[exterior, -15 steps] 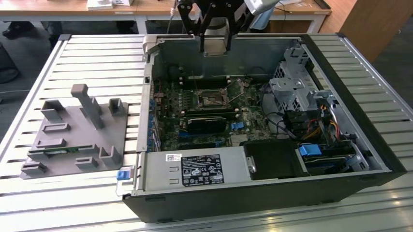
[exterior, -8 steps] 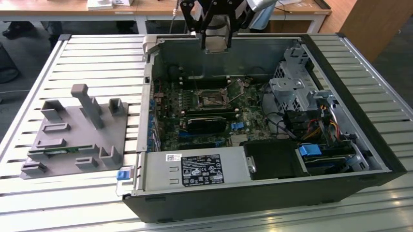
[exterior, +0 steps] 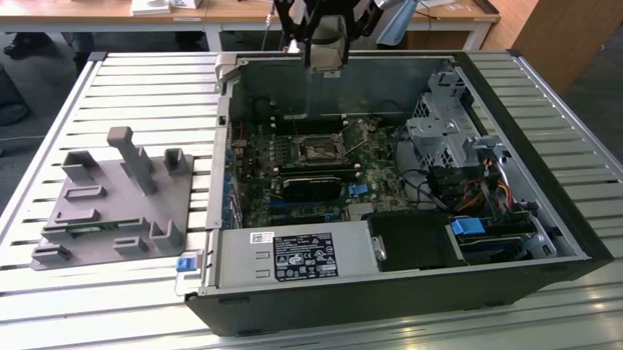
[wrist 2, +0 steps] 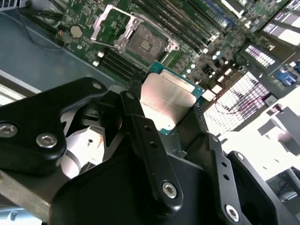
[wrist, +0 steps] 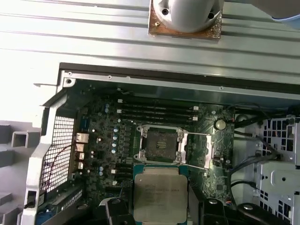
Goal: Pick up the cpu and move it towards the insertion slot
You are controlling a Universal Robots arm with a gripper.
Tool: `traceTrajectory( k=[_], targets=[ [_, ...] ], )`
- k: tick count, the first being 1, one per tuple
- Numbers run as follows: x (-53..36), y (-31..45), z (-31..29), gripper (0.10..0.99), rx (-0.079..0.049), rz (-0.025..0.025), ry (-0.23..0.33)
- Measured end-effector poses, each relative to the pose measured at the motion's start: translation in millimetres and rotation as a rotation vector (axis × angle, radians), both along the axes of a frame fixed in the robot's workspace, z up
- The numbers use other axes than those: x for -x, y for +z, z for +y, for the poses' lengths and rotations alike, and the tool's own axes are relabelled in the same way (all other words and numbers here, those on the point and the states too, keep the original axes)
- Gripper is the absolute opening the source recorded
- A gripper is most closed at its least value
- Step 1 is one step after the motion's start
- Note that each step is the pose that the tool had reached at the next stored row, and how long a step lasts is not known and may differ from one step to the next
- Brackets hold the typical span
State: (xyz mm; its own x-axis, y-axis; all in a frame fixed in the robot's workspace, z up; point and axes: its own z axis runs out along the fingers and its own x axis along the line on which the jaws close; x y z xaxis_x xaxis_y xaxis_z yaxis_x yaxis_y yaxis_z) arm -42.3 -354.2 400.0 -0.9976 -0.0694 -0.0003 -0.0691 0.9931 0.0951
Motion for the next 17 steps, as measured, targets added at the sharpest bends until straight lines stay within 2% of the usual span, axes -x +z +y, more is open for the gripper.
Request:
traceTrajectory(
  k=[4,7,17],
  targets=[
    [-3.1,-1.6,17.2,0.545,0.0,0.0001,0.0],
    [-5.4,-2.6,25.8,0.545,0.0,0.0001,0.0],
    [-18.2,-4.6,31.8,0.545,0.0,0.0001,-0.023]
  ],
)
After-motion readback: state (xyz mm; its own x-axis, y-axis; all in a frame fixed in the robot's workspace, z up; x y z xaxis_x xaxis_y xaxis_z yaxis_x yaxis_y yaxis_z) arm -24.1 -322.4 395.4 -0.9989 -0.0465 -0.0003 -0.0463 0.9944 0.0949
